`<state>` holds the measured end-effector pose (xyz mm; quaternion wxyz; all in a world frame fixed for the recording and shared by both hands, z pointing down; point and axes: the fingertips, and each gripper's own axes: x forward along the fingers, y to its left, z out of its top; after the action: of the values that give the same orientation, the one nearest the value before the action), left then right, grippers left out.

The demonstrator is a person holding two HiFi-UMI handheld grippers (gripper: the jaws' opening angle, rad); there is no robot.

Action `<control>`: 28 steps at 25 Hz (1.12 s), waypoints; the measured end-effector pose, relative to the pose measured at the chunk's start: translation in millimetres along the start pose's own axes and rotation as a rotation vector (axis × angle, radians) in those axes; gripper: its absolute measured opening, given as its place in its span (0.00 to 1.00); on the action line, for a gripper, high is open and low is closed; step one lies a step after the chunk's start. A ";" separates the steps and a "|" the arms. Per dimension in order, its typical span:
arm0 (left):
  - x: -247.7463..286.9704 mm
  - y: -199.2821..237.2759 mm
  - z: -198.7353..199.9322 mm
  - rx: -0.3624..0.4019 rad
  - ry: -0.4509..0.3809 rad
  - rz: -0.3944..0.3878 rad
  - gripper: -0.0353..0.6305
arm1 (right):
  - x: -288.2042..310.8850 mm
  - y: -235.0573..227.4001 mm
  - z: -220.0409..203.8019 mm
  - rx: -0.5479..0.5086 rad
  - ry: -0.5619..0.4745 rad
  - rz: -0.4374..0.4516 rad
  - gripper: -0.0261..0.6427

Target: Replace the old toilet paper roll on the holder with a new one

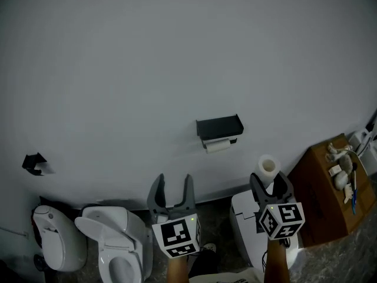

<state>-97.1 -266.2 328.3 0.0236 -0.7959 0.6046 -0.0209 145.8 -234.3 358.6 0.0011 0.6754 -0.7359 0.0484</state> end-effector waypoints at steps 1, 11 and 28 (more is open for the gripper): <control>11.7 2.9 1.3 0.002 -0.002 -0.005 0.44 | 10.6 -0.7 1.7 0.000 -0.001 -0.004 0.47; 95.3 17.5 0.1 0.001 -0.002 -0.065 0.44 | 80.8 -10.9 6.5 -0.001 -0.002 -0.049 0.47; 119.7 -1.7 -20.3 0.059 0.065 -0.086 0.44 | 93.5 -40.5 -7.9 0.012 0.046 -0.086 0.48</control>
<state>-64.6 -381.3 349.3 0.0263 -0.8190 0.5695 -0.0657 177.4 -330.0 375.6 0.0160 0.7051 -0.7056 0.0683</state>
